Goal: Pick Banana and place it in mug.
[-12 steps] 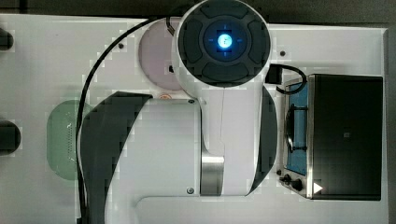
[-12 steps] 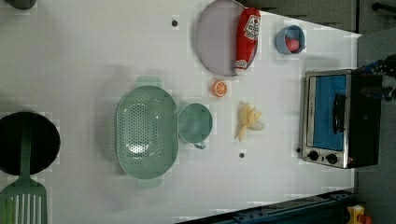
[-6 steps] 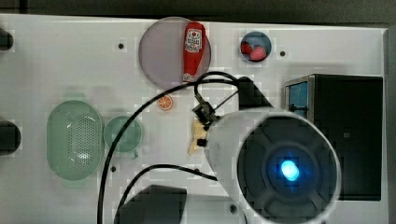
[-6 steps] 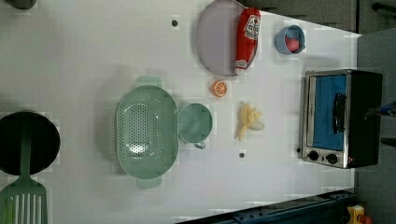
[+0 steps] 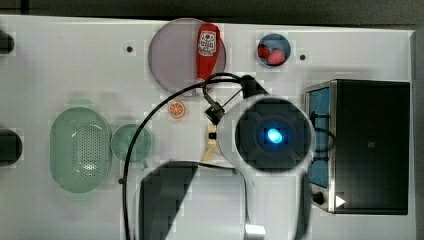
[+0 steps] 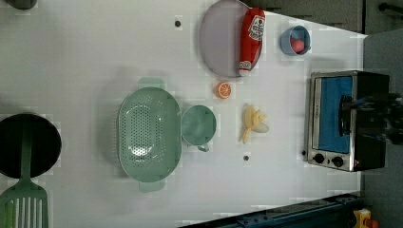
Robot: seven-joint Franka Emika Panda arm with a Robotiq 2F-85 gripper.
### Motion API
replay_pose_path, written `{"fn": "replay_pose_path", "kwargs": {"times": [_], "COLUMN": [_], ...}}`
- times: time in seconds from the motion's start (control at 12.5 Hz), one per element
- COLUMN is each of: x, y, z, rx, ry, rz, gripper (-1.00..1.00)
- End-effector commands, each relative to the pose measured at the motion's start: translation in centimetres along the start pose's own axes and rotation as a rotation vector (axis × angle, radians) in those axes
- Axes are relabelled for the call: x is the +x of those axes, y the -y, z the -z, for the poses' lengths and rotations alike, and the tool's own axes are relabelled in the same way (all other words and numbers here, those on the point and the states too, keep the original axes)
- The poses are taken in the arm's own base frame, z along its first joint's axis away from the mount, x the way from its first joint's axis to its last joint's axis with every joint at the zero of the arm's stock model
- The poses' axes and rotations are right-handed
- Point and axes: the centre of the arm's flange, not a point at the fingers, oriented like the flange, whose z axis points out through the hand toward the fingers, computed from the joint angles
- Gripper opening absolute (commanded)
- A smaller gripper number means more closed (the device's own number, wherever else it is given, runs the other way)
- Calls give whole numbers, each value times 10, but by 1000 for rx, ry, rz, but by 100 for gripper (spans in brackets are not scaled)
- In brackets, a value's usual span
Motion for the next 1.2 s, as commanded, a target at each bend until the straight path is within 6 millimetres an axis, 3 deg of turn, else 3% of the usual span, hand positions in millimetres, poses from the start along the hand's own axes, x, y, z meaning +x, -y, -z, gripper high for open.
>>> {"fn": "replay_pose_path", "kwargs": {"times": [0.08, 0.56, 0.96, 1.2], "x": [15, 19, 8, 10], "y": [10, 13, 12, 15], "z": [-80, -201, -290, -320], "rx": [-25, -30, -85, -74], "ry": [32, 25, 134, 94], "rz": [222, 639, 671, 675], "gripper": [100, 100, 100, 100]}}
